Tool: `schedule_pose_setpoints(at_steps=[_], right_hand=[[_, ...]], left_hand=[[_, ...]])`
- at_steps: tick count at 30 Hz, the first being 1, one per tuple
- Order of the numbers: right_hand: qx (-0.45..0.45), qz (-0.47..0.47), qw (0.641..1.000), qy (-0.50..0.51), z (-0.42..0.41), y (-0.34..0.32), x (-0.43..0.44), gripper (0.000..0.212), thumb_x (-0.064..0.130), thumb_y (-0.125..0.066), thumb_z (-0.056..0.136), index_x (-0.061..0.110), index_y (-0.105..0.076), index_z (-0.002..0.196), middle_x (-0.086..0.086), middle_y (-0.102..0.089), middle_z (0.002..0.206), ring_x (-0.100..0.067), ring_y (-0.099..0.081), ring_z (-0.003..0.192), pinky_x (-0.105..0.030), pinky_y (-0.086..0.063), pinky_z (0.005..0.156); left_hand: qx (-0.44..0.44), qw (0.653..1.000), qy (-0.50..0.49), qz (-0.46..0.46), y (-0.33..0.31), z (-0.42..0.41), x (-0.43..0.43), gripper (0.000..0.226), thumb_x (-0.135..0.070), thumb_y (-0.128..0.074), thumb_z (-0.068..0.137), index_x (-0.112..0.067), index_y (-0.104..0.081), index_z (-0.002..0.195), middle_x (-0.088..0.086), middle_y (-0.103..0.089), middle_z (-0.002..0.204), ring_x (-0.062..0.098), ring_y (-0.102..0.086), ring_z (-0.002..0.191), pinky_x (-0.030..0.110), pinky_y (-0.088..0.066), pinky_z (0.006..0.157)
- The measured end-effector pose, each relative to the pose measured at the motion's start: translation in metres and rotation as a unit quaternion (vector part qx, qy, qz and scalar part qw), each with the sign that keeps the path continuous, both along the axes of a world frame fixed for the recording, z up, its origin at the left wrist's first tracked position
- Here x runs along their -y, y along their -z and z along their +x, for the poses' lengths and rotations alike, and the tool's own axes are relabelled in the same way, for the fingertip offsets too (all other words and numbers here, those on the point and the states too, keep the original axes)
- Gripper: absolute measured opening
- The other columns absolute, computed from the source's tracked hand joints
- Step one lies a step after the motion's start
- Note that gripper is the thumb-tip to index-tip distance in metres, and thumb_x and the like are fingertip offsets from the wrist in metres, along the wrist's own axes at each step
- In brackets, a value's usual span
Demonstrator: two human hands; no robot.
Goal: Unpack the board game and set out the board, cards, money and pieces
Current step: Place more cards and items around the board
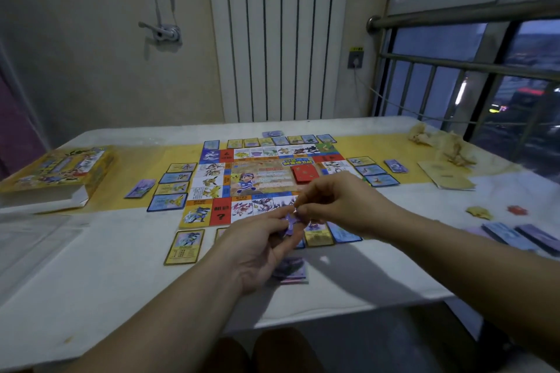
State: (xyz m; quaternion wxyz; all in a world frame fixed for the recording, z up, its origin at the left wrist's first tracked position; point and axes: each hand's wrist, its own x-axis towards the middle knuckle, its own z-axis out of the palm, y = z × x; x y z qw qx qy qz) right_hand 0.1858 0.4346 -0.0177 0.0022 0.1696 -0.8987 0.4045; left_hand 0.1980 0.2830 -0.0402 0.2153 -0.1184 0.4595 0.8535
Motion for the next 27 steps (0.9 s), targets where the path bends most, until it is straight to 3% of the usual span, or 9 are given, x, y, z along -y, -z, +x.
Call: schedule_pose_setpoints(at_steps=[3,8,15,17,20,24,27], right_hand=[[0.002,-0.030,0.998,0.058,0.006,0.005,-0.018,0.008,0.015,-0.072,0.082,0.020,-0.066,0.082,0.000,-0.069,0.073,-0.005,-0.061,0.061,-0.019,-0.050,0.061],[0.012,-0.066,0.990,0.120,0.023,0.010,-0.048,0.006,0.019,-0.071,0.083,0.015,-0.068,0.079,-0.001,-0.067,0.068,-0.001,-0.055,0.054,-0.015,-0.045,0.054],[0.100,-0.202,0.962,0.155,0.030,0.006,-0.079,0.011,0.001,-0.066,0.084,0.011,-0.069,0.083,-0.004,-0.070,0.072,-0.012,-0.067,0.065,-0.023,-0.057,0.068],[0.116,-0.198,0.963,0.142,0.031,0.002,-0.081,0.012,0.000,-0.066,0.083,0.012,-0.069,0.085,-0.003,-0.071,0.072,-0.013,-0.068,0.066,-0.023,-0.057,0.068],[0.118,-0.162,0.971,0.130,0.029,0.001,-0.079,0.014,0.002,-0.066,0.084,0.015,-0.069,0.089,-0.001,-0.071,0.072,-0.012,-0.067,0.066,-0.020,-0.056,0.066],[0.113,-0.133,0.976,0.128,0.021,0.005,-0.074,0.014,0.005,-0.068,0.084,0.017,-0.070,0.089,-0.005,-0.073,0.082,-0.016,-0.067,0.074,-0.030,-0.057,0.078],[0.109,-0.115,0.981,0.115,0.017,0.005,-0.067,0.011,0.010,-0.069,0.084,0.019,-0.071,0.089,-0.001,-0.073,0.081,-0.010,-0.065,0.070,-0.021,-0.053,0.068]], left_hand=[[-0.008,0.999,0.031,0.004,-0.001,-0.004,-0.019,0.026,0.014,-0.038,0.092,0.007,-0.060,0.102,0.025,-0.063,0.097,0.027,-0.063,0.084,0.031,-0.053,0.074],[-0.002,0.997,0.078,0.007,0.002,-0.008,-0.055,0.035,0.018,-0.035,0.090,0.008,-0.057,0.116,0.025,-0.061,0.106,0.026,-0.063,0.085,0.025,-0.052,0.066],[-0.007,0.994,0.109,-0.003,0.005,-0.003,-0.075,0.023,0.012,-0.040,0.092,0.005,-0.060,0.101,0.019,-0.064,0.096,0.022,-0.063,0.081,0.033,-0.048,0.083],[-0.006,0.994,0.106,-0.001,0.005,-0.003,-0.075,0.021,0.011,-0.043,0.092,0.004,-0.061,0.096,0.019,-0.065,0.091,0.022,-0.063,0.079,0.027,-0.052,0.073],[-0.001,0.995,0.099,0.003,0.004,-0.004,-0.073,0.019,0.009,-0.044,0.093,0.005,-0.062,0.095,0.021,-0.065,0.089,0.023,-0.063,0.078,0.029,-0.057,0.063],[0.010,0.995,0.096,0.008,0.003,-0.006,-0.067,0.016,0.005,-0.045,0.093,0.009,-0.061,0.094,0.023,-0.065,0.087,0.026,-0.063,0.079,0.033,-0.058,0.061],[0.015,0.996,0.093,-0.001,0.003,-0.009,-0.062,0.013,0.002,-0.051,0.091,0.010,-0.061,0.092,0.022,-0.065,0.087,0.029,-0.064,0.083,0.039,-0.058,0.065]])
